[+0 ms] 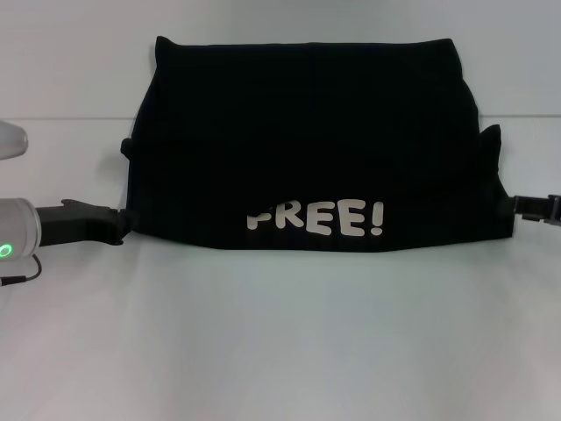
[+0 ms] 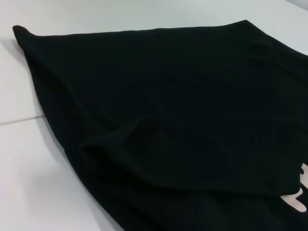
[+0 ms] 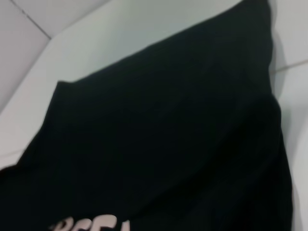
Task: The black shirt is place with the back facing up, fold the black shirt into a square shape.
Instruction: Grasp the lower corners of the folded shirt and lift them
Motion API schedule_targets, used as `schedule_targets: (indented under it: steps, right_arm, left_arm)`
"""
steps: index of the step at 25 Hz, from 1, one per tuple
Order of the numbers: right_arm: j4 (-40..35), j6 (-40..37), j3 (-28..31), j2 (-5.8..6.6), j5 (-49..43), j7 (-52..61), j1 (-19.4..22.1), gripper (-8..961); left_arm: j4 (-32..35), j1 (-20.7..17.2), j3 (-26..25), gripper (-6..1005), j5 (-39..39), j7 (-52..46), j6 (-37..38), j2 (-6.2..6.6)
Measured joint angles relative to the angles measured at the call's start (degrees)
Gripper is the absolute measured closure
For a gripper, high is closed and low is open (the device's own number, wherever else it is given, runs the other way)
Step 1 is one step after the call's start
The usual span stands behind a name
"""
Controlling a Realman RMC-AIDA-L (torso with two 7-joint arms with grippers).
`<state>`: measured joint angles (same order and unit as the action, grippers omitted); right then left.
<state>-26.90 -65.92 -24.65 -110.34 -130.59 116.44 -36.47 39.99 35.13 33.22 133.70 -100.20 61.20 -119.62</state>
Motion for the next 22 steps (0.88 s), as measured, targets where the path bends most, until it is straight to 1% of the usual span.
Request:
schedule_targets:
  steps: [3, 10, 13, 18, 22]
  right_arm:
    - [0.2, 1.63, -0.49, -0.89, -1.21, -0.11, -0.58, 328]
    - [-0.26, 6.37, -3.62, -3.32, -1.41, -0.77, -1.71, 328]
    - [-0.34, 7.66, -4.05, -3.74, -1.33, -1.29, -2.03, 327]
    - [-2.22, 6.87, -4.05, -3.8, -1.06, -2.5, -2.03, 327]
    - [-3.35, 5.45, -4.06, -3.83, -0.89, -7.71, -1.77, 327]
  left_arm:
    - [-0.06, 0.11, 0.0, 998, 0.0, 0.0, -0.01, 0.0]
    - [-0.13, 0.27, 0.0, 998, 0.0, 0.0, -0.13, 0.0]
    - [0.06, 0.28, 0.0, 999, -0.01, -0.01, -0.06, 0.0]
    - [-0.11, 0.54, 0.0, 999, -0.04, -0.08, -0.31, 0.0]
    - [-0.2, 0.7, 0.0, 999, -0.24, -0.16, -0.5, -0.01]
